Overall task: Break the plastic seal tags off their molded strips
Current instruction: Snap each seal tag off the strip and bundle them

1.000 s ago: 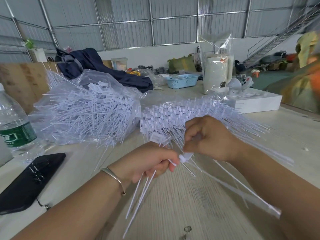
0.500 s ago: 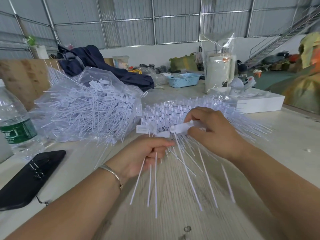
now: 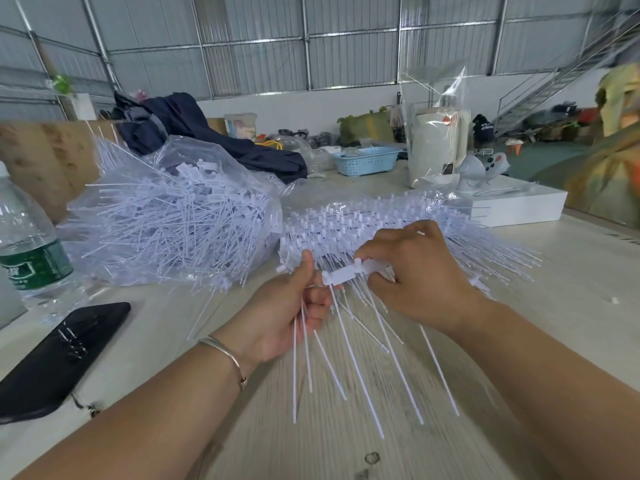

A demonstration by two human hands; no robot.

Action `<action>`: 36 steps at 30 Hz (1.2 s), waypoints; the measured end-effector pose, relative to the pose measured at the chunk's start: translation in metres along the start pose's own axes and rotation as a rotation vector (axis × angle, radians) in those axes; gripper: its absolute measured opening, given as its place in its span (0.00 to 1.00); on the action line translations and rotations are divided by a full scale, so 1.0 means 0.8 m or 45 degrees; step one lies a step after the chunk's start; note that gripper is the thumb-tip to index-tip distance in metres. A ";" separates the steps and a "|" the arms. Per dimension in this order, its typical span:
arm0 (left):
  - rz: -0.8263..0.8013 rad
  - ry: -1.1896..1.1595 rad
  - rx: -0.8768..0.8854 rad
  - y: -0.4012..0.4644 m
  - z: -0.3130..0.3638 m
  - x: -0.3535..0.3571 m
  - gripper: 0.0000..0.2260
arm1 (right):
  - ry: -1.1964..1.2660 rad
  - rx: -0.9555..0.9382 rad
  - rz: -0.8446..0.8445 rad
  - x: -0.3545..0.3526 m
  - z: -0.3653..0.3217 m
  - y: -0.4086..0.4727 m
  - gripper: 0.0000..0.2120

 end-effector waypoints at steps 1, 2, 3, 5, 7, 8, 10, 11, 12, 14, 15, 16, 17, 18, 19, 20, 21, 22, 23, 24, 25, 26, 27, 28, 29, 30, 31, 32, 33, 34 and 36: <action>-0.017 0.013 0.013 0.000 0.000 0.000 0.20 | -0.017 0.001 -0.004 0.001 0.000 0.000 0.10; -0.045 0.041 0.025 0.000 0.000 -0.001 0.19 | -0.026 -0.001 -0.003 0.002 0.000 -0.001 0.11; -0.078 0.083 0.041 -0.001 0.000 -0.001 0.18 | -0.022 -0.004 0.005 0.003 0.000 -0.001 0.11; -0.128 0.178 0.096 -0.003 0.003 -0.001 0.14 | -0.010 -0.006 0.029 0.004 -0.001 -0.002 0.11; -0.153 0.219 0.166 -0.004 0.006 0.001 0.12 | 0.028 -0.007 0.048 0.003 0.000 -0.002 0.10; -0.144 0.208 0.186 -0.003 0.007 0.001 0.12 | 0.079 -0.006 0.050 0.002 0.001 -0.001 0.09; -0.086 0.141 0.205 -0.002 0.008 -0.001 0.10 | 0.269 0.033 0.039 -0.001 0.006 0.000 0.08; -0.058 0.110 0.210 -0.001 0.008 -0.003 0.09 | 0.377 0.062 0.039 -0.003 0.009 0.000 0.07; -0.034 0.093 0.207 0.000 0.008 -0.006 0.09 | 0.459 0.090 0.048 -0.005 0.012 0.001 0.06; -0.019 0.078 0.197 0.000 0.008 -0.009 0.07 | 0.531 0.156 0.080 -0.007 0.019 0.001 0.03; -0.026 0.062 0.191 0.000 0.008 -0.010 0.06 | 0.547 0.200 0.079 -0.008 0.023 0.001 0.03; -0.035 0.042 0.186 -0.001 0.009 -0.010 0.05 | 0.551 0.249 0.054 -0.007 0.026 0.002 0.06; -0.045 0.021 0.180 -0.001 0.010 -0.010 0.05 | 0.546 0.296 0.011 -0.006 0.030 0.001 0.09; -0.057 -0.004 0.173 -0.001 0.010 -0.010 0.05 | 0.550 0.339 -0.038 -0.005 0.032 0.001 0.12; -0.072 -0.033 0.164 -0.001 0.009 -0.010 0.06 | 0.583 0.377 -0.085 -0.003 0.033 0.000 0.15; -0.090 -0.059 0.153 -0.001 0.009 -0.009 0.07 | 0.648 0.412 -0.118 -0.001 0.033 0.000 0.17; -0.115 -0.080 0.145 -0.002 0.008 -0.008 0.07 | 0.732 0.443 -0.136 0.000 0.034 -0.001 0.18; -0.149 -0.105 0.141 -0.003 0.008 -0.006 0.06 | 0.817 0.465 -0.144 0.000 0.033 -0.002 0.20; -0.191 -0.137 0.134 -0.004 0.009 -0.005 0.07 | 0.892 0.474 -0.147 -0.001 0.031 -0.003 0.21; -0.237 -0.175 0.119 -0.005 0.009 -0.003 0.08 | 0.958 0.473 -0.151 -0.002 0.029 -0.003 0.23; -0.287 -0.211 0.102 -0.007 0.010 -0.002 0.09 | 1.015 0.464 -0.155 -0.004 0.026 -0.004 0.25; -0.340 -0.233 0.086 -0.009 0.011 0.000 0.10 | 1.067 0.454 -0.162 -0.005 0.024 -0.003 0.26; -0.400 -0.247 0.079 -0.012 0.012 0.002 0.11 | 1.113 0.442 -0.170 -0.006 0.022 -0.003 0.28; -0.465 -0.257 0.076 -0.014 0.014 0.004 0.13 | 1.151 0.428 -0.178 -0.007 0.019 -0.003 0.29; -0.522 -0.267 0.074 -0.017 0.014 0.006 0.14 | 1.188 0.412 -0.187 -0.008 0.016 -0.002 0.31; -0.564 -0.270 0.071 -0.019 0.015 0.008 0.16 | 1.220 0.397 -0.201 -0.009 0.013 -0.002 0.32; -0.594 -0.265 0.065 -0.021 0.014 0.009 0.17 | 1.239 0.385 -0.222 -0.009 0.010 -0.002 0.33; -0.624 -0.251 0.054 -0.022 0.013 0.011 0.17 | 1.246 0.376 -0.248 -0.009 0.008 -0.002 0.31; -0.656 -0.230 0.042 -0.023 0.012 0.013 0.17 | 1.247 0.368 -0.272 -0.008 0.006 -0.002 0.29; -0.685 -0.207 0.027 -0.024 0.010 0.015 0.17 | 1.248 0.359 -0.292 -0.007 0.004 -0.003 0.26; -0.719 -0.159 -0.021 -0.023 0.007 0.017 0.17 | 1.263 0.347 -0.311 -0.005 0.001 -0.003 0.24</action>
Point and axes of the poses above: each hand's wrist, its own y-axis towards the middle knuckle, its own x-axis out of the palm, z = x × y, the point moved 2 cm from there along y, towards the middle knuckle, and after that the axes turned 7 degrees about y, right-handed, at the moved point
